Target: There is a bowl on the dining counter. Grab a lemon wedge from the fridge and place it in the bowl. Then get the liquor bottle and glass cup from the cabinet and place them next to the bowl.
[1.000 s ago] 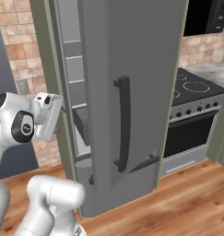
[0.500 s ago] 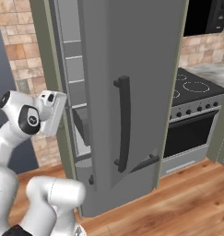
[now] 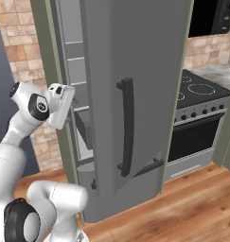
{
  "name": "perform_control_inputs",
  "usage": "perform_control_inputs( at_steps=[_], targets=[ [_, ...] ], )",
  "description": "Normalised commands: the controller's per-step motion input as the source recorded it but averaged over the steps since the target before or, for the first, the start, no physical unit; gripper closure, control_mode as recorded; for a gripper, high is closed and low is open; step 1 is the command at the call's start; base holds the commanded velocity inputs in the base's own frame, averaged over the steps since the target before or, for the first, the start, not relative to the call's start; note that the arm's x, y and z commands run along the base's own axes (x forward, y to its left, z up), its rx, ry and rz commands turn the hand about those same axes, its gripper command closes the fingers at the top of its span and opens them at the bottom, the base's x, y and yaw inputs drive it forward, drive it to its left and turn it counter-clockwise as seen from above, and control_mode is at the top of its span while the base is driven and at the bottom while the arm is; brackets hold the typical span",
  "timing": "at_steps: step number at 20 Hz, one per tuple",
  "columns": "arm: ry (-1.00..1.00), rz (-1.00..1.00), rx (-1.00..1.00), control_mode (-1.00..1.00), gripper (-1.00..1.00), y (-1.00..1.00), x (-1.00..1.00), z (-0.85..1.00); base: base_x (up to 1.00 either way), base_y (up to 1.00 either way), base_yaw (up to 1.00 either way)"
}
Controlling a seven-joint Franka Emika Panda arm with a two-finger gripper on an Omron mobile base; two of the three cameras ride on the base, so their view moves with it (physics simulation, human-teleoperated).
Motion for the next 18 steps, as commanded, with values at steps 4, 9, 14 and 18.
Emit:
perform_control_inputs(
  at_steps=[4, 9, 14, 18],
  targets=[
    [0.00, -0.06, 0.00, -1.00, -1.00, -0.29, 0.25, 0.00, 0.00, 0.00, 0.00],
    [0.00, -0.02, 0.00, -1.00, -1.00, -0.52, 0.31, 0.00, 0.00, 0.00, 0.00],
    [0.00, 0.00, 0.00, -1.00, -1.00, -0.61, 0.18, 0.00, 0.00, 0.00, 0.00],
    [0.00, -0.01, 0.00, -1.00, -1.00, -0.76, 0.00, 0.00, 0.00, 0.00, 0.00]
  ],
)
